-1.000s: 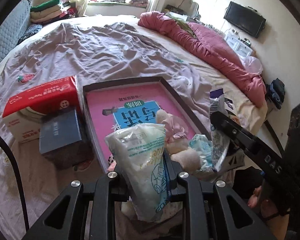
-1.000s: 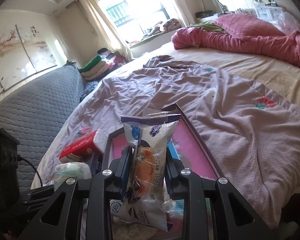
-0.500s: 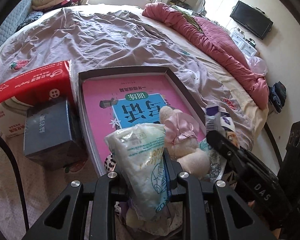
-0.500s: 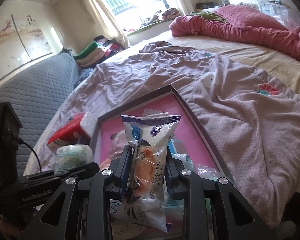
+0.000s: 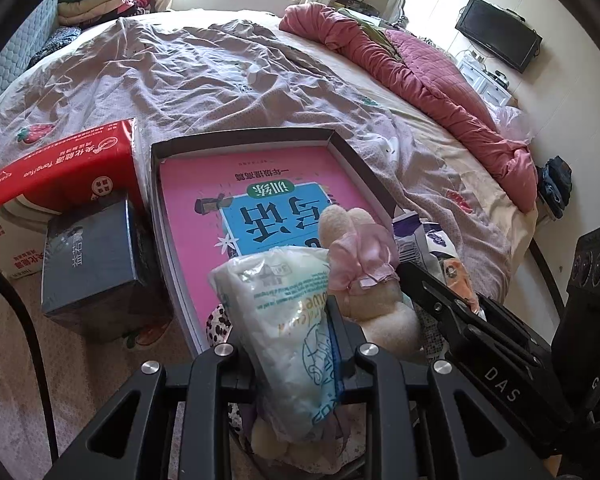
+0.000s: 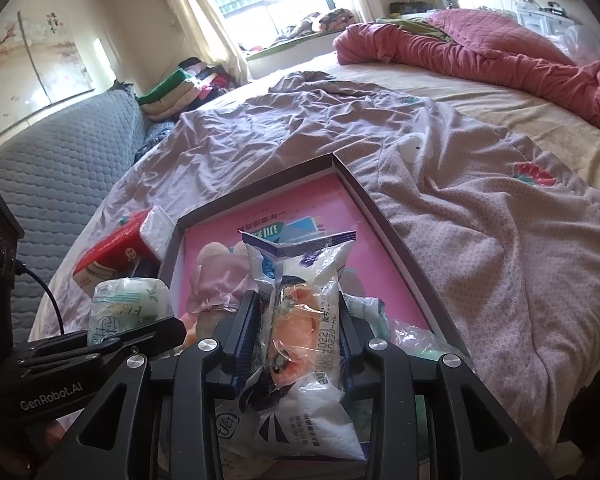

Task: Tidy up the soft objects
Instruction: 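Open the right tool releasing the snack packet into the tray while the left tool releases the pack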

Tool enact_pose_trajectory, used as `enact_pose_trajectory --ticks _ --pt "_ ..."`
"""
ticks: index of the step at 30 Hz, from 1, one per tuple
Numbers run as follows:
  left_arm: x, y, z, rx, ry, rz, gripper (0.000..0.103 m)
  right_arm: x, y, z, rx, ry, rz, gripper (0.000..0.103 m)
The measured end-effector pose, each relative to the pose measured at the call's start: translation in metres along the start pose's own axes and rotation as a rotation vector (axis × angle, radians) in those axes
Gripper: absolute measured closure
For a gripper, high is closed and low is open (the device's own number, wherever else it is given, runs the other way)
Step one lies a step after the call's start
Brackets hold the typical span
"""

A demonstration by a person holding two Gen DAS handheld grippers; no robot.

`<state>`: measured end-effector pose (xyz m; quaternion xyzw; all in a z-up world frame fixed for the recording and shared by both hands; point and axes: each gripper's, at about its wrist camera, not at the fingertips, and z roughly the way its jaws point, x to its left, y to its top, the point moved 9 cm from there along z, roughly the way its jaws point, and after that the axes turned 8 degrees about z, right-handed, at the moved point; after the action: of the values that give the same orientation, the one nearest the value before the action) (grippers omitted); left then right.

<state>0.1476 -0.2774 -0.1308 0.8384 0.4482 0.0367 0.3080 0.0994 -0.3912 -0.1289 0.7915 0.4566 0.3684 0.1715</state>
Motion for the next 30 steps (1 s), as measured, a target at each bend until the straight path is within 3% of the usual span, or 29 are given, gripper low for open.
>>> enact_pose_trajectory --ticks 9,20,30 --pt "0.000 -0.001 -0.001 -0.001 -0.004 -0.002 0.077 0.000 0.001 -0.002 -0.005 -0.005 0.000 0.062" --pt "0.003 -0.001 0.000 0.001 -0.033 -0.031 0.075 -0.002 0.008 -0.012 -0.052 -0.033 -0.021 0.045" --pt "0.005 -0.003 0.000 0.011 -0.046 -0.047 0.066 -0.007 0.012 -0.018 -0.074 -0.056 -0.013 0.042"
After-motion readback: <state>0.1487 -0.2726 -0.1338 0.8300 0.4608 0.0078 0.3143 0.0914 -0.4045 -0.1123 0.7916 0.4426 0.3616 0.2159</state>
